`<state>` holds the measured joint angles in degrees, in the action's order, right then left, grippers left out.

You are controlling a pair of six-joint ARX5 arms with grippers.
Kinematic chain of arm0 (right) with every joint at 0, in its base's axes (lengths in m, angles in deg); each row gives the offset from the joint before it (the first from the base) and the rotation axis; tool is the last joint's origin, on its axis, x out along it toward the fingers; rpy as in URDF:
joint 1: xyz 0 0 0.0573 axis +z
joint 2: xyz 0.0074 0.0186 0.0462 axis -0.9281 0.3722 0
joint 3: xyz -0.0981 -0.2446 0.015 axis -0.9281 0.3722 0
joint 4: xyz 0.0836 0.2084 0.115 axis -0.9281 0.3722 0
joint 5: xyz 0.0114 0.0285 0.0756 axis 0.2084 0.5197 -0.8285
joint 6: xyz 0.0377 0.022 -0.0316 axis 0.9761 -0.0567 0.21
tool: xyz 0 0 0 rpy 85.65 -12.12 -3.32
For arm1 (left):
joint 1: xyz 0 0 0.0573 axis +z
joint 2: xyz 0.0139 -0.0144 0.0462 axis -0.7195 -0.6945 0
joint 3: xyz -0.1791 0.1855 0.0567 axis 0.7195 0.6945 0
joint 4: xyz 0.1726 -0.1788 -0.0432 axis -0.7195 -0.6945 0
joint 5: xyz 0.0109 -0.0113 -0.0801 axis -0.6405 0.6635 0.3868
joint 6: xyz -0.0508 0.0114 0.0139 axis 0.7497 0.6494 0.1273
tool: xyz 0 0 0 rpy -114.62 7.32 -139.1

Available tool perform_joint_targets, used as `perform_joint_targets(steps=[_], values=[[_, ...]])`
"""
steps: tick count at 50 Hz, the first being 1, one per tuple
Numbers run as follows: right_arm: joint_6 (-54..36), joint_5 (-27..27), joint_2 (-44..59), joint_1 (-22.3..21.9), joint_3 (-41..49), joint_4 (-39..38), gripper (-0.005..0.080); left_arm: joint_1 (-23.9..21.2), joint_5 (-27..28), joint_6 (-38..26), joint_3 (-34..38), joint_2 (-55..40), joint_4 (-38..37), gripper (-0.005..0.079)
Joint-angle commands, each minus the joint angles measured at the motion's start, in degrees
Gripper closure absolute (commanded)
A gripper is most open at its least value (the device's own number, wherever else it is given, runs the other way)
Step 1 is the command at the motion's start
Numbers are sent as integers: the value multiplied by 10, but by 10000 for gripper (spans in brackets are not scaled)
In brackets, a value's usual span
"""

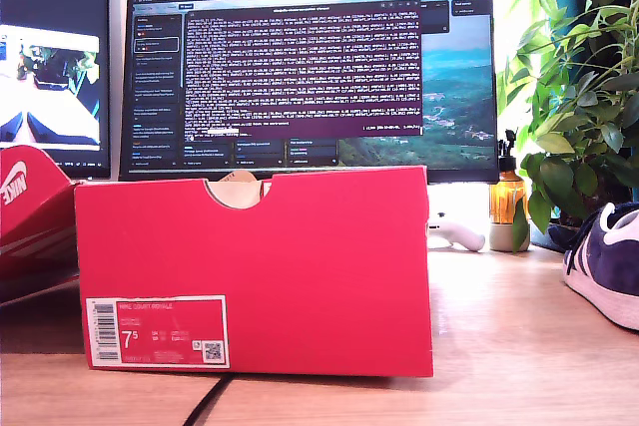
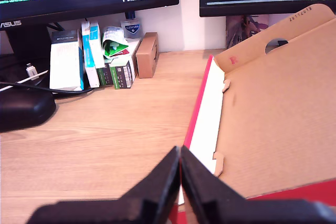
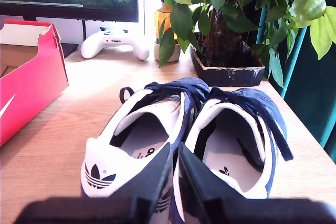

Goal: Pack the blue shoes by picking the first shoe and placing it inside the red shoebox, left side, then picking and rotating the second shoe and placing it in the shoebox

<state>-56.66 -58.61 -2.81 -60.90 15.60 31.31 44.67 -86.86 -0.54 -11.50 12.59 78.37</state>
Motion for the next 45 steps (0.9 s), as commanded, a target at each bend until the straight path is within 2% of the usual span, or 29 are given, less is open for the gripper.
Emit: perform_joint_targets(steps=[1,8,17,22,26,27,31,35,40,44,45], values=[[1,-2,-3,2,6,-5,760,2,7,4,18,5,-8,756],[-60,2,-3,2,6,-6,759,2,9,4,18,5,-8,756],[-44,-1,-3,2,6,-6,759,2,22,5,18,5,-8,756],[-21,-8,-3,2,6,-8,759,1,38,40,18,5,-8,757],[50,-44,-3,2,6,-16,759,0,56,44,18,5,-6,756],[92,-54,-3,2,6,-19,759,1,62,50,18,5,-3,756],[177,-103,-3,2,6,-31,760,0,104,56,18,5,17,756],[257,-115,-3,2,6,-63,760,0,155,86,12,5,39,757],[297,-146,-4,2,5,-111,760,0,215,106,-7,5,63,757],[356,-148,-4,2,2,-146,760,-3,268,107,-24,5,80,757],[375,-148,-4,2,2,-156,760,-5,283,123,-26,5,89,757]])
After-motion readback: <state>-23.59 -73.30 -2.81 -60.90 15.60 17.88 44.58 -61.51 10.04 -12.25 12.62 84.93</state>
